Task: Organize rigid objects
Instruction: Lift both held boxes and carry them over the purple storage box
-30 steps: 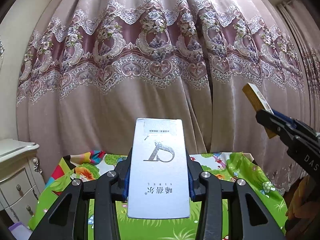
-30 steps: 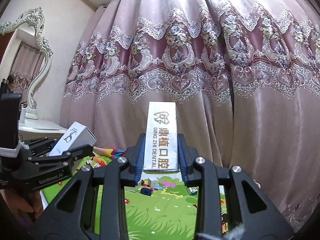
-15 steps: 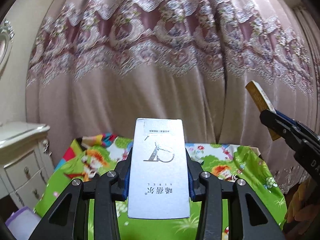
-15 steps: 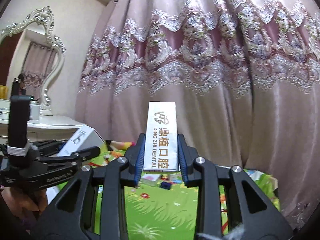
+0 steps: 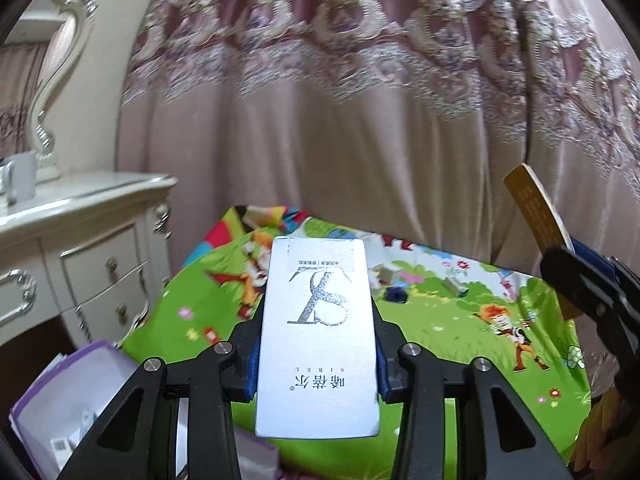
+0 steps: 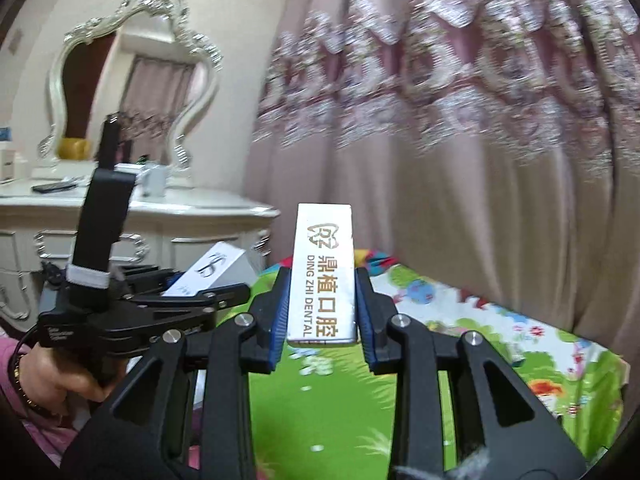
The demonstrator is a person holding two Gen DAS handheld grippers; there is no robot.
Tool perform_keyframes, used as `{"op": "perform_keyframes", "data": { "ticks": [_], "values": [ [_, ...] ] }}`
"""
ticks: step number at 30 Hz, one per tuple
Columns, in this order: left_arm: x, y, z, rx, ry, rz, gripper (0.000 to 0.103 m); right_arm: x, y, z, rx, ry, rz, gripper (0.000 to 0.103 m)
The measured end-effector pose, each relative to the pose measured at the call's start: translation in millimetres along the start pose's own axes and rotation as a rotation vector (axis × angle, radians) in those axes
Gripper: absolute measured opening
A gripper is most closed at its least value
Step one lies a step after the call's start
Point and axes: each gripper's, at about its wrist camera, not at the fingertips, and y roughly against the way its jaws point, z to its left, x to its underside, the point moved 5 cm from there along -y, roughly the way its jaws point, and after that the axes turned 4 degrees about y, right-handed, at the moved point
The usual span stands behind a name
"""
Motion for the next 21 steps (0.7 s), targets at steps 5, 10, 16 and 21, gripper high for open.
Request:
{"op": "perform_keyframes", "data": {
  "ticks": [5, 10, 16, 21],
  "values": [
    [13, 0, 33, -0.049, 0.051, 0.041, 0.043, 6, -22, 34, -0.135, 0.022, 0.049, 0.035],
    [27, 5, 68, -0.112, 0.108, 0.075, 0.043, 8, -40, 60, -0.234, 0.037, 0.082, 0.035],
    [47, 11, 112, -0.186, 0.185, 0.125, 0.043, 12, -63, 99, -0.356, 0.075, 0.134, 0.035],
    [70, 15, 149, -0.245, 0.258, 0.174, 0.043, 20, -76, 136, -0.447, 0.124, 0.183, 0.035]
  ]
}}
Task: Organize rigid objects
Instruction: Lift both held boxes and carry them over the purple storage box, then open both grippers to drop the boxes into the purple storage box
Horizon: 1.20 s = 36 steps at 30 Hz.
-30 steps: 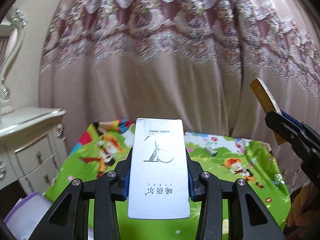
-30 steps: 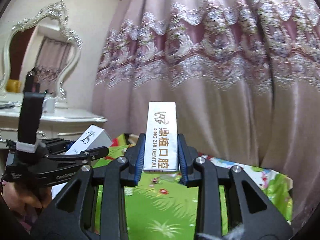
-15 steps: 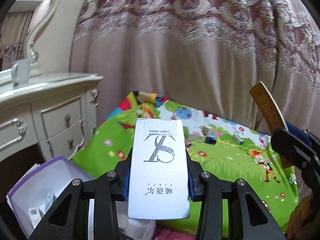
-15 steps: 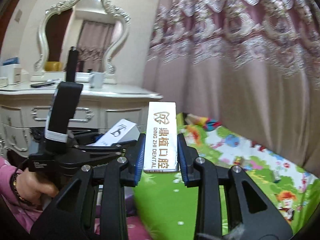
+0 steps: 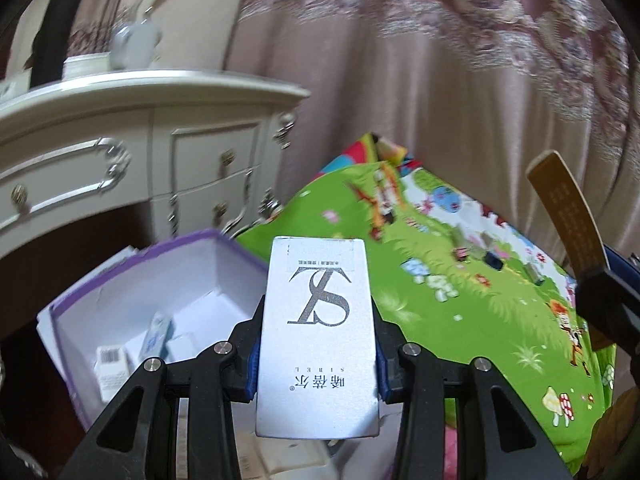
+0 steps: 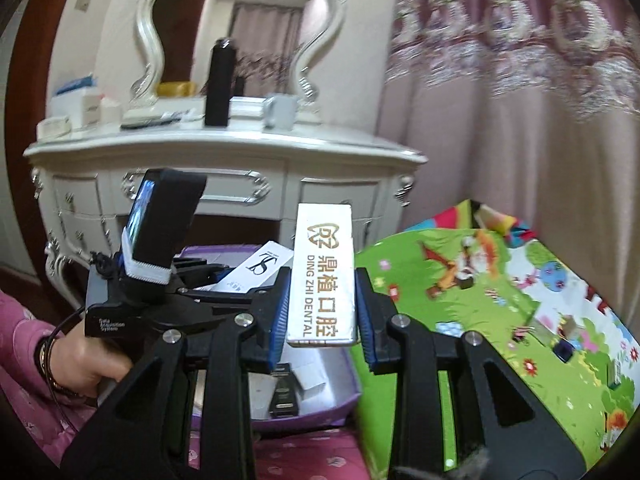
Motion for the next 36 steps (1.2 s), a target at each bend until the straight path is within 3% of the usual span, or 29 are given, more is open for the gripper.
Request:
{"op": "perform_keyframes", "data": {
  "ticks": [19, 29, 30, 32, 34, 36],
  "values": [
    [25, -28, 83, -0.181, 0.115, 0.133, 0.043, 38, -91, 50, -0.208, 0.061, 0.250, 0.035],
    [37, -39, 104, -0.259, 0.158, 0.212, 0.044, 49, -125, 59, -0.273, 0.056, 0.295, 0.035],
    [37, -39, 105, -0.264, 0.162, 0.215, 0.046, 48, -129, 58, -0.276, 0.049, 0.290, 0.035],
    [38, -39, 107, -0.292, 0.174, 0.219, 0.069, 47, -131, 55, -0.285, 0.018, 0.285, 0.040],
    [37, -37, 108, -0.306, 0.185, 0.205, 0.082, 47, -127, 47, -0.277, -0.024, 0.263, 0.058],
    [35, -35, 106, -0.307, 0.185, 0.194, 0.084, 46, -118, 35, -0.265, -0.062, 0.244, 0.065]
  ]
}}
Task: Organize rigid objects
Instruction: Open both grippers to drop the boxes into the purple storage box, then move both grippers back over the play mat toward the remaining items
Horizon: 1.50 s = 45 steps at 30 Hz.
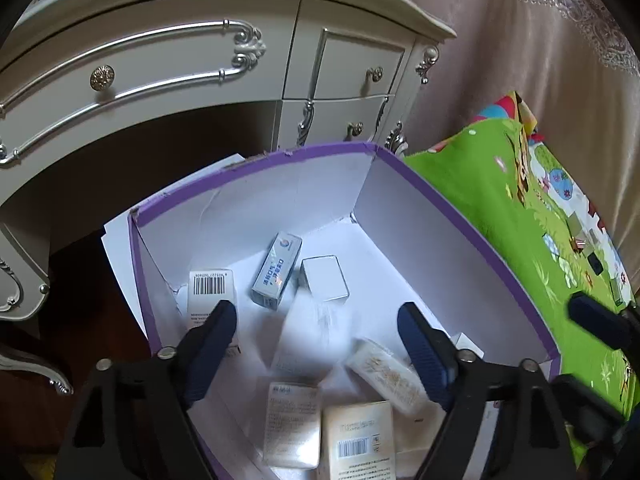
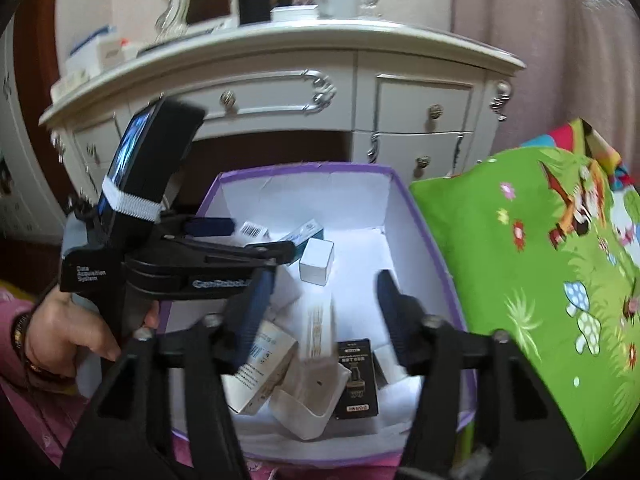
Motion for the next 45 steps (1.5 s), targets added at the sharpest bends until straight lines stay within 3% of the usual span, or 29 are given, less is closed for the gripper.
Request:
{"op": "perform_keyframes", "data": {
  "ticks": [7, 11, 16, 18, 21, 24, 29, 32, 35, 41, 45],
  "values": [
    [3, 1, -24, 0.038, -0.036, 0.022, 0.084, 16, 49, -57, 0.114, -0.158, -0.052, 0.073],
    [3, 6, -62, 0.141, -0.072, 0.052, 0.085, 47, 74, -101, 0.238, -0.250, -0.022, 0.081],
    [20, 4, -152, 0.273, -0.263, 0.123, 0.088, 113, 106, -172, 0.405, -0.458, 0.064, 0.082],
    [34, -4, -204, 0.352, -0.384, 0.180, 0.088, 137, 120, -201, 0.445, -0.562, 0.088, 0.083],
    [49, -18, -269, 0.413, -0.528, 0.225, 0.088, 166, 133, -239, 0.480, -0.671, 0.119, 0.083],
    [51, -41, -327, 0.405, -0.647, 0.189, 0.088, 181, 134, -271, 0.493, -0.659, 0.161, 0.083],
    [41, -84, -387, 0.370, -0.688, 0.185, 0.092, 200, 131, -338, 0.554, -0.590, 0.240, 0.090],
    [39, -95, -402, 0.383, -0.684, 0.178, 0.103, 200, 126, -376, 0.546, -0.581, 0.256, 0.095],
    [47, -98, -409, 0.308, -0.745, 0.152, 0.103, 195, 116, -413, 0.522, -0.560, 0.261, 0.096],
    [47, -98, -405, 0.322, -0.742, 0.153, 0.103, 171, 78, -479, 0.361, -0.400, 0.268, 0.097],
    [47, -99, -406, 0.320, -0.740, 0.153, 0.103, 163, 68, -488, 0.274, -0.304, 0.248, 0.095]
  ]
}}
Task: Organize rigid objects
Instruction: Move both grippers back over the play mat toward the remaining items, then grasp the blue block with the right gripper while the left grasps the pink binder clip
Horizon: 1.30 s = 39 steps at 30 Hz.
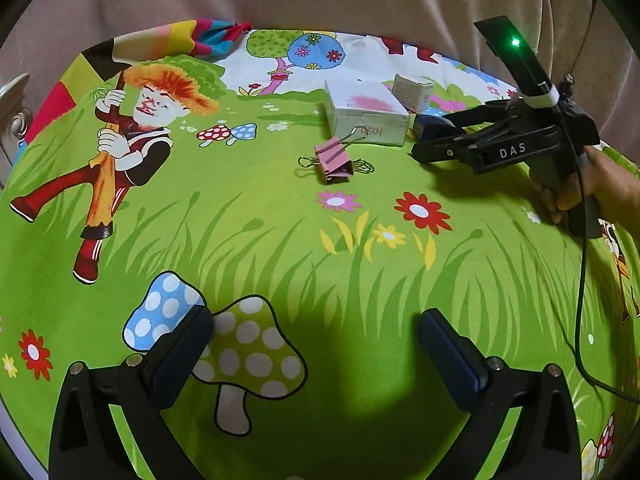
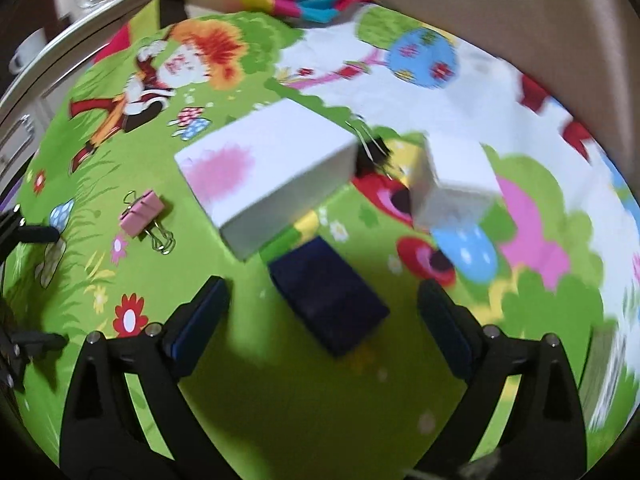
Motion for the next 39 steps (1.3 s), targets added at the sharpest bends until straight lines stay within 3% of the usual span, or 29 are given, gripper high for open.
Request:
{"op": "perform_keyframes", "data": {
  "ticks": [2, 3, 4, 11, 16, 21, 22, 23, 24, 25, 26, 27, 28, 32, 39],
  "values": [
    [0, 0, 0, 0.000, -0.001, 0.001, 0.103, 1, 8, 6, -0.025, 0.033, -0.032, 0.069],
    [0, 0, 0, 0.001, -0.002, 0.001, 0.103, 4, 13, 9, -0.027, 0.032, -0.044, 0.039],
    [0, 0, 0, 0.000, -0.002, 0.002, 0.103, 10, 19, 12, -0.030, 0.019, -0.047, 0.031],
    [-10, -8, -3, -0.009, 0.000, 0.018, 0.103, 82, 79, 56, 0.125, -0.046, -0.017, 0.031],
    [-53, -40, -14, -0.015, -0.002, 0.040, 0.103, 136, 119, 70, 0.175, -0.208, -0.020, 0.031],
    [-91, -68, -19, -0.024, 0.011, 0.014, 0.100, 150, 131, 78, 0.213, -0.225, -0.041, 0.032],
    [-92, -67, -21, -0.016, 0.003, 0.005, 0.086, 151, 132, 78, 0.216, -0.224, -0.041, 0.032],
    [-90, -61, -25, 0.005, -0.020, -0.013, 0.062, 151, 132, 78, 0.215, -0.230, -0.042, 0.032],
    [-87, -57, -26, 0.015, -0.034, -0.018, 0.049, 152, 132, 77, 0.208, -0.239, -0.045, 0.033],
    [-81, -50, -29, 0.038, -0.041, -0.015, 0.039, 153, 133, 77, 0.205, -0.245, -0.047, 0.039],
    [-74, -44, -29, 0.063, -0.030, -0.007, 0.039, 153, 133, 76, 0.196, -0.252, -0.048, 0.047],
    [-62, -35, -28, 0.096, -0.011, -0.011, 0.039, 152, 131, 78, 0.191, -0.255, -0.045, 0.071],
    [-55, -29, -27, 0.110, -0.002, -0.016, 0.039, 153, 129, 78, 0.194, -0.256, -0.032, 0.088],
    [-29, -10, -28, 0.130, -0.008, -0.057, 0.039, 153, 125, 78, 0.207, -0.258, -0.013, 0.088],
    [-30, -8, -27, 0.162, 0.009, -0.057, 0.042, 149, 122, 73, 0.205, -0.267, -0.013, 0.089]
  ]
}}
